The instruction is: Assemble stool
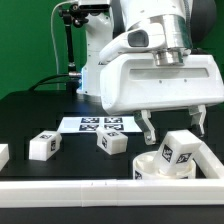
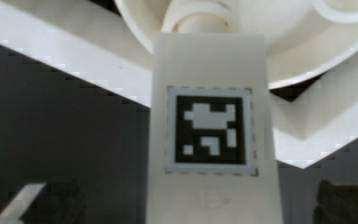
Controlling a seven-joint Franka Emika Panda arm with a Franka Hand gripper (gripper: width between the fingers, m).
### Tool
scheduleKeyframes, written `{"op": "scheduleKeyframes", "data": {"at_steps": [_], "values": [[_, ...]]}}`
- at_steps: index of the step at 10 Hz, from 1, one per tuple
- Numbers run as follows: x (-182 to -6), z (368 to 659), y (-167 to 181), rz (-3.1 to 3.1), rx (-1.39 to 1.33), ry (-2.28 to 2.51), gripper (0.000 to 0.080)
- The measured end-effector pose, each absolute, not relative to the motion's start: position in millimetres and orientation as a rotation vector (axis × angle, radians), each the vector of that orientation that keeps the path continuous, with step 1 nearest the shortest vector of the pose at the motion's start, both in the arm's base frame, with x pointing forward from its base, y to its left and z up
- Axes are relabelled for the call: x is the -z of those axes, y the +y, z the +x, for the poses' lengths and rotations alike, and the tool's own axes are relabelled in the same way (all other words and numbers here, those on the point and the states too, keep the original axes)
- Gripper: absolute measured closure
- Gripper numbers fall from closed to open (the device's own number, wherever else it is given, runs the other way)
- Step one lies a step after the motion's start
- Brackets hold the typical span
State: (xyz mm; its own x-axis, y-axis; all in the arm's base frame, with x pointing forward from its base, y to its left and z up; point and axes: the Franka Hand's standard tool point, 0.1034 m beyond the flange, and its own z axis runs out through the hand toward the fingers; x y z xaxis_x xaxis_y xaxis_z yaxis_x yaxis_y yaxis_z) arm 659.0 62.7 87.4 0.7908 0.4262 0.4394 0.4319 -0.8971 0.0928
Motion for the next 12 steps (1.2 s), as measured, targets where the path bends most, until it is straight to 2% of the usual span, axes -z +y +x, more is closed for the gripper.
{"op": "scheduleKeyframes", "data": {"at_steps": [4,8,9,12], "values": [[-113.6,667,57,-2.969,0.750,-0.707,0.0150],[-107.2,661,63,-2.971,0.650,-0.717,0.0150],[-103.3,656,66,-2.978,0.521,-0.713,0.0150],[-108.0,653,76,-2.979,0.207,-0.715,0.0150]]}}
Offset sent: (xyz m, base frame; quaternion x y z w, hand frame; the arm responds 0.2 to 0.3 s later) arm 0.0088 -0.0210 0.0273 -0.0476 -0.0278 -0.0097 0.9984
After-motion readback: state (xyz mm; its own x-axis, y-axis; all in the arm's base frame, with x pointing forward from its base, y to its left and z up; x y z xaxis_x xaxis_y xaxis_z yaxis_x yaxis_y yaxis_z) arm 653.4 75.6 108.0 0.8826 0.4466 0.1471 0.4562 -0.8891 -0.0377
